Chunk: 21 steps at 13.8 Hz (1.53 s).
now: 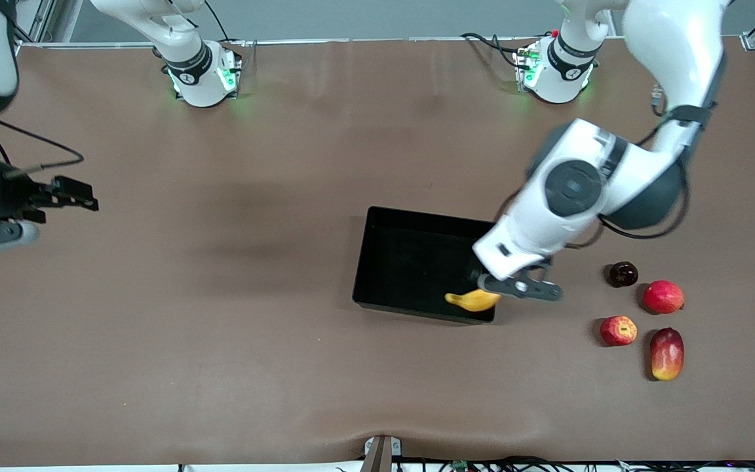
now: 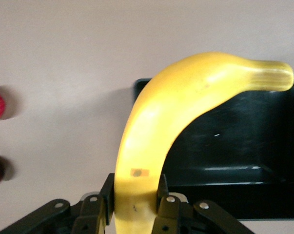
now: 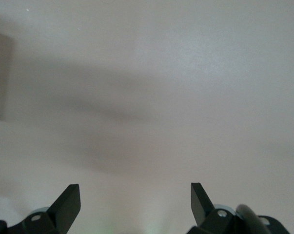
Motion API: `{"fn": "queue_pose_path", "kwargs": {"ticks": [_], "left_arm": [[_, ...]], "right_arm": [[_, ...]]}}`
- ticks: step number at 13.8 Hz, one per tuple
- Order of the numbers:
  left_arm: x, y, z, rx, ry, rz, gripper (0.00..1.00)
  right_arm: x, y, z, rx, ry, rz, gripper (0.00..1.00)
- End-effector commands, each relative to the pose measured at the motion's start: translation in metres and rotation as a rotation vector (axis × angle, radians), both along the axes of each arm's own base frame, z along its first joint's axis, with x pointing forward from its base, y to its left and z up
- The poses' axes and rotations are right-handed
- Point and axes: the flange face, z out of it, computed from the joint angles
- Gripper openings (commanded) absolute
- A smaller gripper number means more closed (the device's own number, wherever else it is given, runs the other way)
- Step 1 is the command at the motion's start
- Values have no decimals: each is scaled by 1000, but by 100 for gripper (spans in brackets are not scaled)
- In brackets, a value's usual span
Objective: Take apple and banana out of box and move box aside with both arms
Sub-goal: 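Place the banana by the fruits while the right gripper reaches the tray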
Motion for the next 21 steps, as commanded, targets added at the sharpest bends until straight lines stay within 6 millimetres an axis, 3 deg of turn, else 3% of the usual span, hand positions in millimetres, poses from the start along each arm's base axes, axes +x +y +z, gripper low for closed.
{"fn": "queue_pose_path", "kwargs": {"ticks": [1, 3, 5, 7, 8, 11, 13, 16, 21], "left_arm": [[-5, 40, -17, 54, 79, -15, 0], [4, 101, -35, 109, 96, -27, 0], [8, 135, -61, 132, 97, -34, 0], [10, 158, -90, 110, 81, 44, 0], [10, 166, -101, 110, 78, 76, 0], [14, 189, -133, 179, 84, 58, 0], [20, 202, -156, 181, 60, 126, 0], [22, 195, -178, 188, 37, 167, 0], [25, 198, -203, 191, 9, 134, 0]], "right_arm": [[19, 16, -16, 11, -62, 12, 100], [33, 72, -45, 85, -59, 51, 100], [47, 127, -83, 131, -62, -57, 100], [45, 197, -112, 116, -66, -144, 100], [45, 221, -122, 116, -78, -165, 100], [26, 314, -157, 115, -121, -159, 100], [10, 376, -194, 126, -161, -174, 100], [-14, 422, -238, 99, -151, -225, 100], [-41, 462, -288, 52, -147, -273, 100]]}}
